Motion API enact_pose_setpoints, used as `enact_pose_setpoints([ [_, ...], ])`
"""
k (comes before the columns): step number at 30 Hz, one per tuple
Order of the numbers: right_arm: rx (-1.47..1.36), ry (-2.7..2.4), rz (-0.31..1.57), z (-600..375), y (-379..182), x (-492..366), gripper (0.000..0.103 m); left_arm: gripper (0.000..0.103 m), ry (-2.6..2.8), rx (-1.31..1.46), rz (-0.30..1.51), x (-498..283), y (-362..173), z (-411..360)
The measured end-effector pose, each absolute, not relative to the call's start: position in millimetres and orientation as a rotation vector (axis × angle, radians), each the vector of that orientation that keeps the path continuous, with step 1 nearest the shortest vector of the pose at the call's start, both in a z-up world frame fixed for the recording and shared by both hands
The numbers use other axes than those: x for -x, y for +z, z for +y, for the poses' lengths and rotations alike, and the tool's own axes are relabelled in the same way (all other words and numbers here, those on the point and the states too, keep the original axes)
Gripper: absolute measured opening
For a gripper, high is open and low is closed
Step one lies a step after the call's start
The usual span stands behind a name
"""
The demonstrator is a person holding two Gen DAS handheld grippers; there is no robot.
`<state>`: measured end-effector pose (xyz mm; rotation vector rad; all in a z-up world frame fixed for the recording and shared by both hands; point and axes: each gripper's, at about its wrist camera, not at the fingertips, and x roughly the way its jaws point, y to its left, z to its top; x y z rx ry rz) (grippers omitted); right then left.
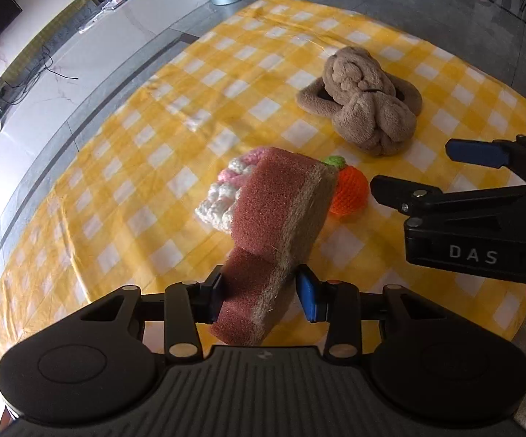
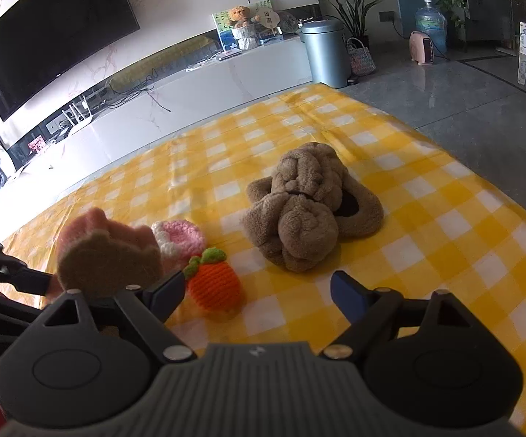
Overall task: Organize soft objects
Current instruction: 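Grasp the pink-red sponge with the left gripper while the right gripper grasps the crocheted carrot, then carry the sponge with the left gripper while the right gripper carries the carrot to the box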
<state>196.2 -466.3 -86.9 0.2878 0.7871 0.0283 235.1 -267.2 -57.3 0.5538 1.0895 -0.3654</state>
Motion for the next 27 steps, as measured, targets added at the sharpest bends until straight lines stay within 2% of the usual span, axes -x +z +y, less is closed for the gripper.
enact_pose_setpoints([
  [8,-0.145,0.109,0.800,-434.7,-96.9,-207.2,0.085,0.047,-0.394,-0.431,0.981,-210.6,-7.7,-235.7],
  [11,-0.073,0.163,0.794,-418.2,-101.3,-211.0,0.077,0.047,-0.417,-0.419,0.976,-204.3,-2.0,-231.2],
  [18,0.056,0.140,0.835,-404.0,-115.4,-224.5,0.073,0.043,-0.398,-0.422,0.966,-199.2,5.1,-228.3],
  [22,0.175,0.095,0.852,-397.9,-122.5,-228.1,0.062,0.042,-0.398,-0.407,0.977,-201.7,3.4,-225.9],
  [24,0.163,0.123,0.864,-401.6,-121.9,-228.5,0.053,0.041,-0.402,-0.433,0.974,-200.7,2.7,-228.8],
  [25,0.150,0.131,0.867,-403.8,-120.6,-228.1,0.044,0.041,-0.399,-0.438,0.974,-199.2,3.2,-229.6],
  [26,0.134,0.129,0.870,-406.2,-118.8,-226.6,0.039,0.041,-0.397,-0.436,0.975,-198.4,3.7,-230.0],
  [27,0.118,0.116,0.869,-411.3,-117.8,-227.6,0.039,0.041,-0.401,-0.435,0.978,-197.5,4.2,-230.5],
])
